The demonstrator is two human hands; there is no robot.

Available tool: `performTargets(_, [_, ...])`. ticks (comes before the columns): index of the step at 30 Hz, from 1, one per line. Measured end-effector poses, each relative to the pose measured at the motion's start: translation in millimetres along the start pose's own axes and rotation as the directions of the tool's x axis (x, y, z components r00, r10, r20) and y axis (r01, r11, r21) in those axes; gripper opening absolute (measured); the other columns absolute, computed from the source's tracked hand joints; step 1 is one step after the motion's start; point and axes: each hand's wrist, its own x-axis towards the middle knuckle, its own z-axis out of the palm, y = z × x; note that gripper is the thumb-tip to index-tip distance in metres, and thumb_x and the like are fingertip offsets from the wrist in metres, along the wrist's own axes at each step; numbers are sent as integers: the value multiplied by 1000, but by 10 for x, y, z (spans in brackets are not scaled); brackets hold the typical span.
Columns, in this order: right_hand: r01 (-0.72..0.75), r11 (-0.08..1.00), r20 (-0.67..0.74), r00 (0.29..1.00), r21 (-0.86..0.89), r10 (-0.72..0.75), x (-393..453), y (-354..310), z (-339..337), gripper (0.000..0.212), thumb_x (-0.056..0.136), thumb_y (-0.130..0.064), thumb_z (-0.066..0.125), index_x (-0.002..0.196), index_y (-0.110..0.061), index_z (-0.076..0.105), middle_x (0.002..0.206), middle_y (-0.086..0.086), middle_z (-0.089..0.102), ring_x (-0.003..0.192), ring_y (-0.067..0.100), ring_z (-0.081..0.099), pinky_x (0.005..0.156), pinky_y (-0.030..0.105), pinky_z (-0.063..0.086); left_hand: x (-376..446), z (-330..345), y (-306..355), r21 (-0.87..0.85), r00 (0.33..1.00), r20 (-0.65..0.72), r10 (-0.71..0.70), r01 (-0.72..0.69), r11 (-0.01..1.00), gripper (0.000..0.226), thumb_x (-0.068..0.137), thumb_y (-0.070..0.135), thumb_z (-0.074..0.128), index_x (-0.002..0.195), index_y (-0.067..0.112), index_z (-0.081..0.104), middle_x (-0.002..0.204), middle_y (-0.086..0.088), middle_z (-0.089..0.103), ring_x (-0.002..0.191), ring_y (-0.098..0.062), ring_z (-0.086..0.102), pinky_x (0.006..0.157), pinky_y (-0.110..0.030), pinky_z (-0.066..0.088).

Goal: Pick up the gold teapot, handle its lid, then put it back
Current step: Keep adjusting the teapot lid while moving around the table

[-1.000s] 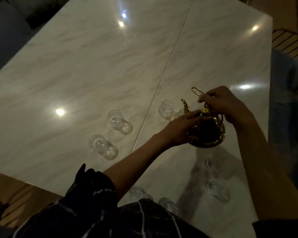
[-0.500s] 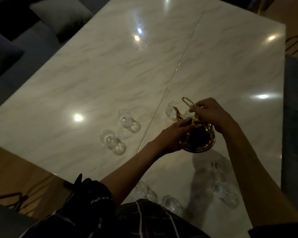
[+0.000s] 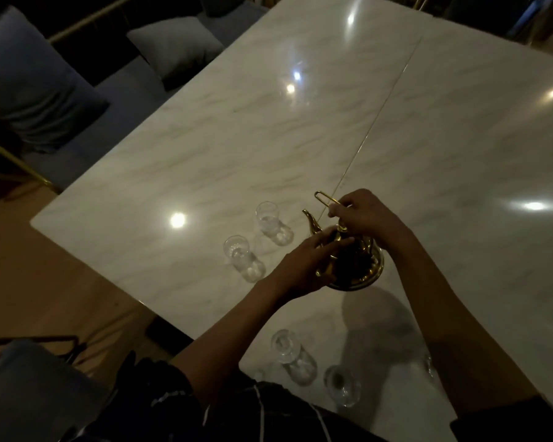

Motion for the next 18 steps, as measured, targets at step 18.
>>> performTargets(18, [-28, 986, 14, 999, -167, 31, 570, -725, 579, 27, 94, -28, 59, 92, -8, 77, 76, 5, 70, 79, 21, 71, 75, 37, 57, -151, -502, -671, -108, 996, -11, -92, 91, 990, 80, 90, 22, 73, 159, 36, 34, 170, -1, 22, 143, -30, 46, 87, -49, 61])
